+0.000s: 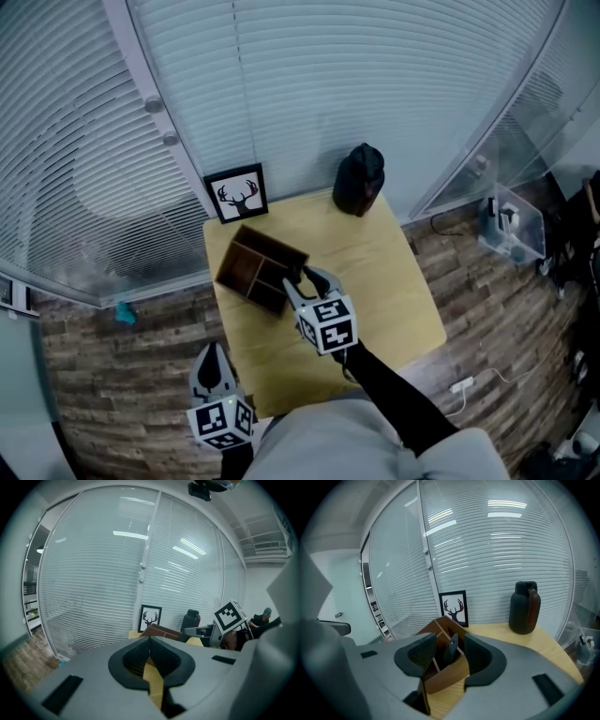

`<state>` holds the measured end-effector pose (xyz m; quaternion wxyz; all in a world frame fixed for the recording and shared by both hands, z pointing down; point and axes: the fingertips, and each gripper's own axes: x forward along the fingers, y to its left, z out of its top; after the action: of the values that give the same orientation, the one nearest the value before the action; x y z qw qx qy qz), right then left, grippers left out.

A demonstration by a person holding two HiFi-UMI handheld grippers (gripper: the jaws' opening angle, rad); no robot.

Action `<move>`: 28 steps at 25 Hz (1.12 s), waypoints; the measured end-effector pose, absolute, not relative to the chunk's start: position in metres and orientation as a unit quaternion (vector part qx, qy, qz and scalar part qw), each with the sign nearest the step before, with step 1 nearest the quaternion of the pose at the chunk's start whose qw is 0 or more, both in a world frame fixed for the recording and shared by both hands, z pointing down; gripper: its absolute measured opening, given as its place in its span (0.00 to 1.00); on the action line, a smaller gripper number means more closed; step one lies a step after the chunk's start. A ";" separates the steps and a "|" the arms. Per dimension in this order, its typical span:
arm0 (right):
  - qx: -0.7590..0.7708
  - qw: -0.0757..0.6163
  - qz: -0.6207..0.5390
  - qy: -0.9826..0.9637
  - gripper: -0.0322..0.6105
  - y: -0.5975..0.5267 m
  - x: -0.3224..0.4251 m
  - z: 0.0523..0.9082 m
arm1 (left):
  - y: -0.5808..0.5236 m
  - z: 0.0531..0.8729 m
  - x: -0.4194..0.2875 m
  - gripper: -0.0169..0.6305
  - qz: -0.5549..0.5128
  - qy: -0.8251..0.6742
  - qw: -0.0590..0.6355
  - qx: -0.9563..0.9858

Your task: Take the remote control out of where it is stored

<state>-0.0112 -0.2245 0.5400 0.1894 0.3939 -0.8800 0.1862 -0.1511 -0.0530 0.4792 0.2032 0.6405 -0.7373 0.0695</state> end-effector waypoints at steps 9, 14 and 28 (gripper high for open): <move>0.396 0.203 0.193 -0.875 0.31 -0.224 -0.012 0.551 | -0.049 0.481 -0.155 0.04 0.075 -0.741 0.204 0.635; 0.395 0.207 0.195 -0.873 0.31 -0.225 -0.013 0.556 | -0.050 0.482 -0.154 0.04 0.080 -0.741 0.202 0.636; 0.398 0.216 0.201 -0.868 0.31 -0.226 -0.016 0.564 | -0.049 0.484 -0.154 0.04 0.079 -0.740 0.208 0.635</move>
<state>-0.0156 -0.2261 0.5645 0.2162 0.3982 -0.8685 0.2011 -0.1542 -0.0486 0.4844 0.2076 0.6345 -0.7403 0.0786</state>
